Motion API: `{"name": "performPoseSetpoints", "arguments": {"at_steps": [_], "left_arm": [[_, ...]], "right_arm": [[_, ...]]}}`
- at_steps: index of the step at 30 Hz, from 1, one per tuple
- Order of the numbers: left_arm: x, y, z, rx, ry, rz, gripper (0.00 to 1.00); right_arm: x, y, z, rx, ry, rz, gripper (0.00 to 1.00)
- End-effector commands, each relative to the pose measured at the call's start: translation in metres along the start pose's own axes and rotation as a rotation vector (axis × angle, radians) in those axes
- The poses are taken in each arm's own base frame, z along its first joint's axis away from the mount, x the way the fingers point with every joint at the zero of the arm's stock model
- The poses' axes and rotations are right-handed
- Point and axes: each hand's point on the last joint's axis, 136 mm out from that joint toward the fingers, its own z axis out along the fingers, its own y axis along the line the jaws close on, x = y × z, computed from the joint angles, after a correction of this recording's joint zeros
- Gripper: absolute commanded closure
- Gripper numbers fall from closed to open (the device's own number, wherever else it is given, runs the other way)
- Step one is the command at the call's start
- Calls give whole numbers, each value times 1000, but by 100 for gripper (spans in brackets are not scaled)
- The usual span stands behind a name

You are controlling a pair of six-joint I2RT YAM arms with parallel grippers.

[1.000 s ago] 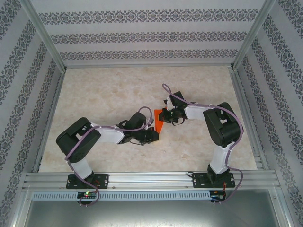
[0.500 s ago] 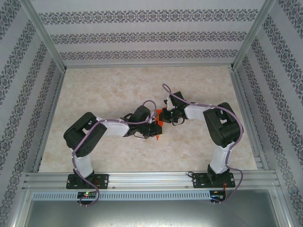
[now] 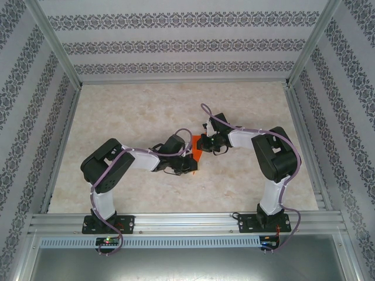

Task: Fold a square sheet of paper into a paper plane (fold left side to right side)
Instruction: Fold the wing for the fifth time at the center of the table.

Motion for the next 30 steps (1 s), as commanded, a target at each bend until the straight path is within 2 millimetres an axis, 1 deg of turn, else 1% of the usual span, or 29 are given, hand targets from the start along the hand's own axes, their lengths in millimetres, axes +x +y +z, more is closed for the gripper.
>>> {"name": "performPoseSetpoints", "arguments": {"at_steps": [1, 5, 7, 10, 12, 15, 19, 23, 25, 27, 30], "left_arm": [[25, 17, -3, -54, 53, -32, 94], [33, 17, -5, -37, 58, -46, 95], [33, 6, -10, 7, 49, -35, 95], [27, -14, -22, 44, 20, 5, 95], [21, -22, -29, 36, 4, 31, 95], [10, -28, -32, 28, -13, 48, 94], [-9, -21, -25, 18, -38, 35, 94], [-19, -18, -8, 26, -25, 32, 94], [-21, -15, -1, 22, -23, 27, 94], [-21, -6, 3, -5, -24, 20, 94], [-17, 7, 5, -32, -25, 1, 95]], "right_arm": [[9, -26, 7, 107, 31, 9, 100], [7, -23, 6, 95, 26, 6, 100], [6, -21, 6, 91, 25, 5, 100], [6, -20, 6, 91, 24, 6, 100], [5, -18, 6, 88, 21, 3, 100], [6, -18, 5, 88, 22, 3, 100], [5, -15, 5, 83, 18, -1, 100], [5, -12, 4, 77, 18, -5, 100], [4, -9, 2, 65, 11, -10, 100], [1, -2, 0, 37, -7, -15, 100], [-6, 14, -10, -21, -55, -31, 100]]}}
